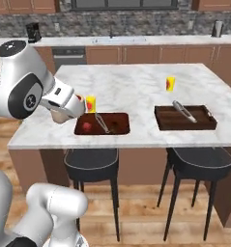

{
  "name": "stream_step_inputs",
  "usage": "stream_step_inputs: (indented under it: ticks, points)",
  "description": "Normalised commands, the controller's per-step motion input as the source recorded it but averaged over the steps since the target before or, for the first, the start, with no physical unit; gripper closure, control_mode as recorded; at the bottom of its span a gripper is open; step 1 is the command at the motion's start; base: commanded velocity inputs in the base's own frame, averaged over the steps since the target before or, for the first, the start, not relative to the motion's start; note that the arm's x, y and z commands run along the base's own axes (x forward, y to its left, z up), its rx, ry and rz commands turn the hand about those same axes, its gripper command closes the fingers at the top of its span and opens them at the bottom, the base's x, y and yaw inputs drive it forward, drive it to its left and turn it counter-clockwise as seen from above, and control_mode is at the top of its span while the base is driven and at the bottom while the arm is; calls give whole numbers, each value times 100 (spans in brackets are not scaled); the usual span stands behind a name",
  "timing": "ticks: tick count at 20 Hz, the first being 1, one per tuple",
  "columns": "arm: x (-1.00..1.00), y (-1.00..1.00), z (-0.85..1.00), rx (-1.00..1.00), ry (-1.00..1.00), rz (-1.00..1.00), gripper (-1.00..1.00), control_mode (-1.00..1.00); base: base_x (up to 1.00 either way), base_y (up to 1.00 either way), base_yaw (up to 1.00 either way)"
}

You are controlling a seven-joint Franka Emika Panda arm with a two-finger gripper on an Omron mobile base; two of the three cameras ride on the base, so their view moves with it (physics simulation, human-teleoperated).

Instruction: Gather the sweet potato and bell pepper from the fridge and place them on a tray on the dining counter. Then gather the steak and fish from the fridge and place them on the other tray.

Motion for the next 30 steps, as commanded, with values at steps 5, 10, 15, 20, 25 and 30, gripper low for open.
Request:
stream_step_inputs:
  ticks: [5,10,15,20,25,30]
  points:
    - [0,0,0,0,0,0,100,100,50,0,44]
    - [0,0,0,0,0,0,100,100,34,-23,34]
    - [0,0,0,0,0,0,100,100,24,-45,17]
    - [0,0,0,0,0,0,100,100,44,-47,8]
    - [0,0,0,0,0,0,100,100,45,-52,6]
    - [0,0,0,0,0,0,100,100,-25,-72,0]
